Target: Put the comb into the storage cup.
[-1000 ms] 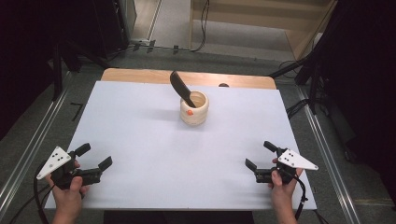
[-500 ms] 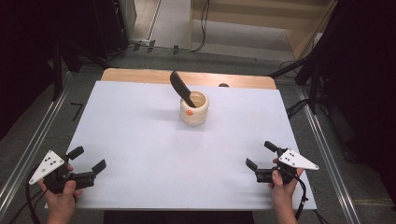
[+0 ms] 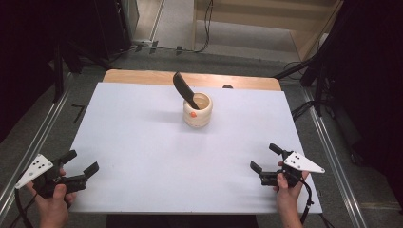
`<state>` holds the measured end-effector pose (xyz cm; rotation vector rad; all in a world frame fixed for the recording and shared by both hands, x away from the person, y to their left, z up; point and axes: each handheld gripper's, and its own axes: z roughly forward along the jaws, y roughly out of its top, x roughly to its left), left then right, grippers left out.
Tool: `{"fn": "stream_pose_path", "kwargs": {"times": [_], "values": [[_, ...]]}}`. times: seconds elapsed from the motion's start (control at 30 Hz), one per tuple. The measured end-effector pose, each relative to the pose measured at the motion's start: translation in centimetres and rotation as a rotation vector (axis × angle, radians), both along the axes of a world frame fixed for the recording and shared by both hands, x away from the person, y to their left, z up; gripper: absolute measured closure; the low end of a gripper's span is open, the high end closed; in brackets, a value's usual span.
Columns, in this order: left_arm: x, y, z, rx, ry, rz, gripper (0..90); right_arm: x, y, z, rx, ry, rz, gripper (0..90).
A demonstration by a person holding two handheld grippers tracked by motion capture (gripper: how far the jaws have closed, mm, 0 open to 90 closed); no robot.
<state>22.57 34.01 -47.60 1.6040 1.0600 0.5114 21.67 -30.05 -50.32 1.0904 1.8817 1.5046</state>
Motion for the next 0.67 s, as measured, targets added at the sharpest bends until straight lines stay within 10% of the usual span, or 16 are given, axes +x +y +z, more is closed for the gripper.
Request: {"fn": "stream_pose_path", "kwargs": {"times": [0.67], "values": [[0.6,-0.3,-1.6,-0.003,0.035,-0.050,0.0,0.1,-0.4,-0.4,0.003,0.025,-0.028,0.0]]}}
